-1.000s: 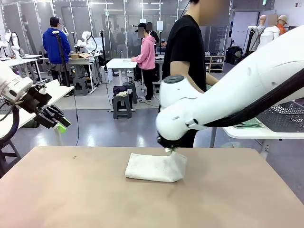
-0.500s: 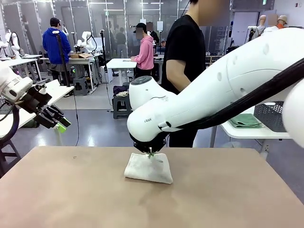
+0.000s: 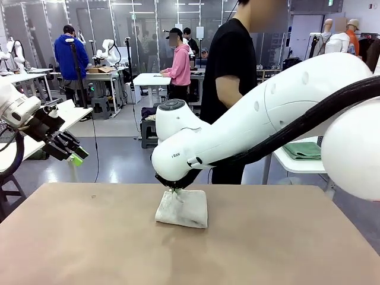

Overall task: Fold the towels and place them in the basket.
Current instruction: When a person lays out a Towel with hook on the table, fold it in half twice.

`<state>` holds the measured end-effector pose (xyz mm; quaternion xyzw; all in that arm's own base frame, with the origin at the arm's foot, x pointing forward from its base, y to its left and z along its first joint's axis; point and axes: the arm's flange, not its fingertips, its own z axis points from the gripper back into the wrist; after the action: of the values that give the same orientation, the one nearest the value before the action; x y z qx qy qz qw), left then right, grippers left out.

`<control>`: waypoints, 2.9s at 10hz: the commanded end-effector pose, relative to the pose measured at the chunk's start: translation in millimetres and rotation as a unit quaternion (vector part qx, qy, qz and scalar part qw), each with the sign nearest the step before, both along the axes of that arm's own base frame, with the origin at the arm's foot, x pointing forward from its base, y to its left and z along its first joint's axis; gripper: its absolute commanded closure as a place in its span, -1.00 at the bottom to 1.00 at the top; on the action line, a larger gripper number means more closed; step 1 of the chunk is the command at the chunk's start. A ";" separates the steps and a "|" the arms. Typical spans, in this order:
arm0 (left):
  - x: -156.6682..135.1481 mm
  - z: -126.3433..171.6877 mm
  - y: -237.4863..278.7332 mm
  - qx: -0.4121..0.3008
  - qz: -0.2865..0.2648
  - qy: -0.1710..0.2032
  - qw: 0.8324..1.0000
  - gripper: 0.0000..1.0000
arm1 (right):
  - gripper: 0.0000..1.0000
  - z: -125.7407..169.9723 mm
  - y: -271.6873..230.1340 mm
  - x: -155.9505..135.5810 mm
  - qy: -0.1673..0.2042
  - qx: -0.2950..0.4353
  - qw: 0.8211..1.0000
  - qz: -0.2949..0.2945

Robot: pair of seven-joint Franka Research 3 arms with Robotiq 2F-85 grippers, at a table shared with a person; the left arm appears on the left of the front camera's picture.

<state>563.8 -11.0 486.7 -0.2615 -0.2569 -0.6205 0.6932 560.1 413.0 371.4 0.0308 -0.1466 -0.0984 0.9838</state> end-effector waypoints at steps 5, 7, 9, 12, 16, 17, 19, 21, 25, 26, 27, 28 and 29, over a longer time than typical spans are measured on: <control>-0.9 1.4 0.5 0.002 0.001 -0.002 1.000 -0.27 | 1.00 -31.0 12.6 -1.8 -0.025 0.061 0.997 -0.047; -0.9 1.4 0.5 0.002 0.001 -0.002 1.000 -0.27 | 0.49 -34.7 13.7 -2.8 -0.036 0.070 0.995 -0.056; -0.9 1.4 0.5 0.002 0.001 -0.002 1.000 -0.27 | 0.09 -35.8 10.2 -4.6 -0.044 0.085 0.993 -0.063; -0.9 1.4 0.5 0.002 0.001 -0.002 1.000 -0.27 | 0.03 -20.0 -6.5 -10.9 -0.039 0.083 0.995 -0.037; -0.9 1.4 0.5 0.002 0.001 -0.002 1.000 -0.27 | -0.71 32.4 -87.8 -19.6 -0.018 0.046 0.995 0.086; -0.9 1.4 0.5 0.002 0.001 -0.002 1.000 -0.27 | -0.71 42.8 -107.8 -20.2 -0.005 0.040 0.992 0.122; -0.9 1.4 0.5 0.002 0.001 -0.002 1.000 -0.27 | -0.71 59.6 -136.2 -20.2 0.011 0.032 0.992 0.119; -0.9 1.4 0.5 0.002 0.001 -0.002 1.000 -0.27 | -0.71 66.1 -147.3 -25.5 0.020 0.010 0.991 0.134; -0.9 1.4 0.5 0.002 0.001 -0.002 1.000 -0.27 | -0.71 66.3 -147.2 -18.3 0.014 0.015 0.993 0.120; -0.9 1.4 0.5 0.002 0.001 -0.002 1.000 -0.27 | -0.71 66.3 -147.2 -18.3 0.014 0.015 0.993 0.120; -0.9 1.4 0.5 0.002 0.001 -0.002 1.000 -0.27 | -0.71 66.3 -147.2 -18.3 0.014 0.015 0.993 0.120; -0.9 1.4 0.5 0.002 0.001 -0.002 1.000 -0.27 | -0.71 66.3 -147.2 -18.3 0.014 0.015 0.993 0.120; -0.9 1.4 0.5 0.002 0.001 -0.002 1.000 -0.27 | -0.71 66.3 -147.2 -18.3 0.014 0.015 0.993 0.120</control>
<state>563.8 -10.8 486.7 -0.2615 -0.2569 -0.6204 0.6934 540.4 265.8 439.0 0.0520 -0.1257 0.0236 0.9904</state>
